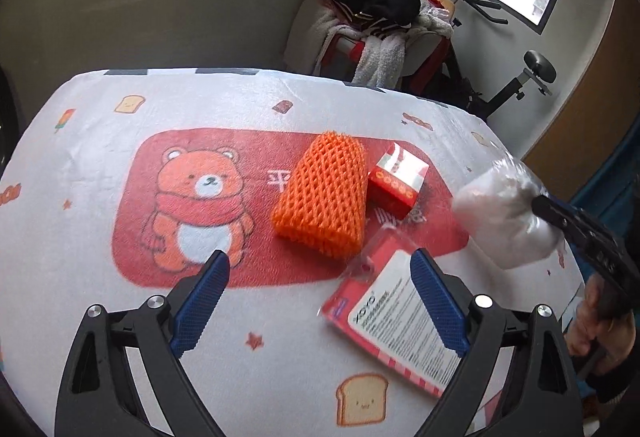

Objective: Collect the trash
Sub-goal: 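Grasp the clear bag of white contents with the right tool and lift it, then grasp the orange foam net with the left tool while the right tool holds the bag, then lower the clear bag into the bin and open the right tool while the left tool holds the net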

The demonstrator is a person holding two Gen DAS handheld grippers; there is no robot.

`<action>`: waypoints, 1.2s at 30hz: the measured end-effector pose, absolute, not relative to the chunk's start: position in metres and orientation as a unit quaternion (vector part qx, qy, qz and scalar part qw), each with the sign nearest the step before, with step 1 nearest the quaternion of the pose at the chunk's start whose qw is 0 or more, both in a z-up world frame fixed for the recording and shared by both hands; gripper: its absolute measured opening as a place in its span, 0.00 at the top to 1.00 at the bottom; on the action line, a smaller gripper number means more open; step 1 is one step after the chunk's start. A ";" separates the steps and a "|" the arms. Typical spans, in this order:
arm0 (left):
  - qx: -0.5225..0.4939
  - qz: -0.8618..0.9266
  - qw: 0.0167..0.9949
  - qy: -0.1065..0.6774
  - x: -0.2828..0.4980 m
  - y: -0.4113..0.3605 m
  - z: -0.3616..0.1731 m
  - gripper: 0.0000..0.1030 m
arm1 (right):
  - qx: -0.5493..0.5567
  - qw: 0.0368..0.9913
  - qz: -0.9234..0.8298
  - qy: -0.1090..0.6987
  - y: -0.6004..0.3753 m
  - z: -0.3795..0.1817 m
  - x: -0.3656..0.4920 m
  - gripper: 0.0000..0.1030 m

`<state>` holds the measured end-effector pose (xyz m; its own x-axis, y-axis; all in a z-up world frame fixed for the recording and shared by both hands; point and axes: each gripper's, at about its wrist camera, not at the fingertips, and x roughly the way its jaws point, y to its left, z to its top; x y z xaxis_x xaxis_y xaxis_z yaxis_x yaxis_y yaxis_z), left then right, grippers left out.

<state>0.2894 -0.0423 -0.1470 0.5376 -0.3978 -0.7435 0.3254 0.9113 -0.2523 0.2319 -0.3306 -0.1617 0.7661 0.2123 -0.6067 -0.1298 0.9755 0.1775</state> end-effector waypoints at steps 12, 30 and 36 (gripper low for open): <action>0.031 -0.178 0.845 0.504 0.364 -0.096 -0.184 0.55 | 0.106 0.935 0.088 0.327 -0.356 -0.171 0.196 0.80; -0.014 -0.258 0.868 0.425 0.224 -0.040 -0.094 0.80 | 0.119 0.940 0.128 0.294 -0.329 -0.130 0.138 0.80; -0.022 -0.261 0.874 0.409 0.136 -0.020 -0.086 0.80 | 0.110 0.935 0.154 0.299 -0.304 -0.125 0.097 0.80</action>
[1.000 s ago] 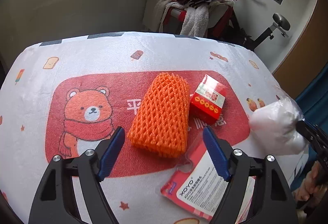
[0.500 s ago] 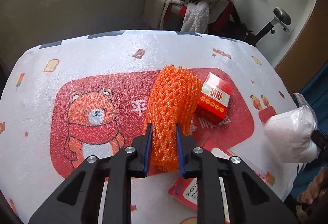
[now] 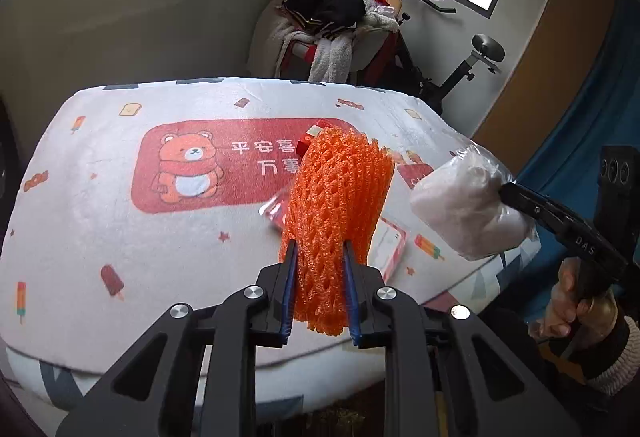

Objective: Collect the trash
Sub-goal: 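Lower the clear bag into the bin and open the right tool while the left tool holds the net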

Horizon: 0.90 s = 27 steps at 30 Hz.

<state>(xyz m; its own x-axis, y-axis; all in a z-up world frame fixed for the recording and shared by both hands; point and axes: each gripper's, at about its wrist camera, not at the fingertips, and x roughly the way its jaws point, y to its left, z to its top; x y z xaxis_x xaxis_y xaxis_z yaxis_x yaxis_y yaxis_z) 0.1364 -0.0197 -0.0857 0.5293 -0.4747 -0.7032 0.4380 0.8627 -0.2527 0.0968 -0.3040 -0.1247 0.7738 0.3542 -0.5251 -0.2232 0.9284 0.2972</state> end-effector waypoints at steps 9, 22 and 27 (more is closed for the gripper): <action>-0.041 -0.244 0.883 0.399 0.041 0.011 -0.091 0.80 | 0.089 0.920 0.209 0.319 -0.265 -0.128 0.038 0.80; -0.028 -0.247 0.878 0.408 -0.003 0.020 -0.107 0.80 | 0.124 0.865 0.278 0.399 -0.239 -0.170 -0.006 0.80; -0.027 -0.253 0.876 0.409 -0.005 0.018 -0.112 0.80 | 0.140 0.848 0.283 0.425 -0.236 -0.185 -0.002 0.78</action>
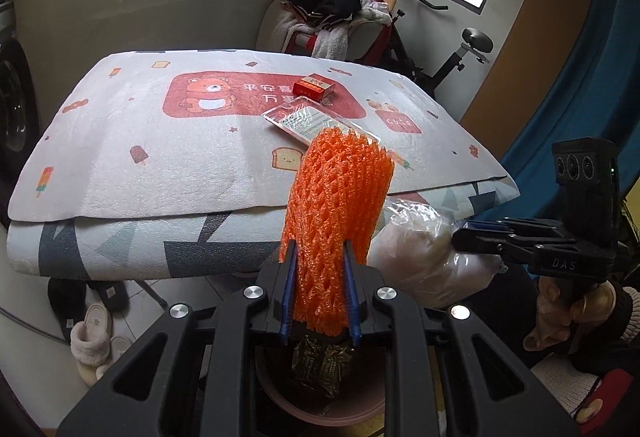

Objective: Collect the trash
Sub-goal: 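Lower the clear bag into the bin and open the right tool while the left tool holds the net, then lower the orange foam net into the dark bin and open the left tool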

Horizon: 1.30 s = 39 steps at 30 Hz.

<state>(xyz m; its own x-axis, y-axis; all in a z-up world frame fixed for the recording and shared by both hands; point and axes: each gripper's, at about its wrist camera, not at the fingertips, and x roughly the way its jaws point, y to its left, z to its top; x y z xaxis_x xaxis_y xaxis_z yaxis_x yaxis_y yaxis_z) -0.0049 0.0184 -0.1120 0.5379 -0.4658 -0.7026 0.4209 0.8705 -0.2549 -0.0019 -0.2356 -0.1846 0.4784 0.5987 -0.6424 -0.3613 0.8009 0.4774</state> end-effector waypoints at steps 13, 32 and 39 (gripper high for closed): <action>-0.026 -0.262 0.872 0.412 -0.002 0.016 -0.122 0.80 | 0.100 0.852 0.260 0.443 -0.227 -0.199 0.008 0.63; 0.072 -0.335 0.851 0.397 -0.012 -0.020 -0.174 0.79 | -0.006 0.929 0.171 0.327 -0.262 -0.206 0.023 0.06; 0.056 -0.335 0.840 0.423 -0.002 -0.018 -0.187 0.78 | 0.031 0.929 0.152 0.336 -0.275 -0.210 0.031 0.06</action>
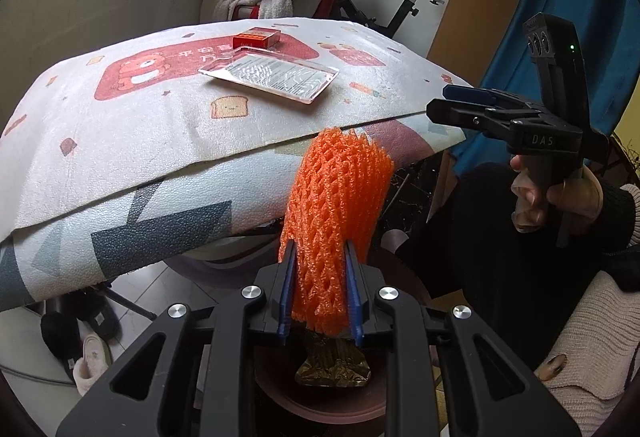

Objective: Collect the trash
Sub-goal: 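Lower the orange foam net into the dark bin and open the left tool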

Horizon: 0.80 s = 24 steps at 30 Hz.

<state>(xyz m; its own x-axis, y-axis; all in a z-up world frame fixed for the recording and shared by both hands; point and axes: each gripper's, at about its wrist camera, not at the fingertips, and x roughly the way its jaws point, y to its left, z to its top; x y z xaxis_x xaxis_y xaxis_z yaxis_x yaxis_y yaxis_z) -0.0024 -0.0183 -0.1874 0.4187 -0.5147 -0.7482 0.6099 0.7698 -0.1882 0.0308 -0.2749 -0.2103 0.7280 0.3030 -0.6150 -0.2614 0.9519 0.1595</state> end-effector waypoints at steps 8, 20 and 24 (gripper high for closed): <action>0.069 -0.342 0.835 0.426 -0.006 -0.028 -0.190 0.45 | 0.029 0.928 0.155 0.338 -0.273 -0.211 0.031 0.06; 0.037 -0.261 0.867 0.423 0.008 -0.007 -0.187 0.24 | 0.032 0.926 0.155 0.343 -0.273 -0.213 0.033 0.06; 0.023 -0.241 0.874 0.422 0.011 0.001 -0.186 0.24 | 0.030 0.925 0.157 0.345 -0.272 -0.214 0.034 0.06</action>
<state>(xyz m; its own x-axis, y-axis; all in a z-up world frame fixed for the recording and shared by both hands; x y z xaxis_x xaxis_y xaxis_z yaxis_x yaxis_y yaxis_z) 0.0114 0.0006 -0.1859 0.5271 -0.4019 -0.7488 0.4407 0.8827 -0.1635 0.0338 -0.2721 -0.2135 0.7124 0.3107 -0.6293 -0.2687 0.9491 0.1643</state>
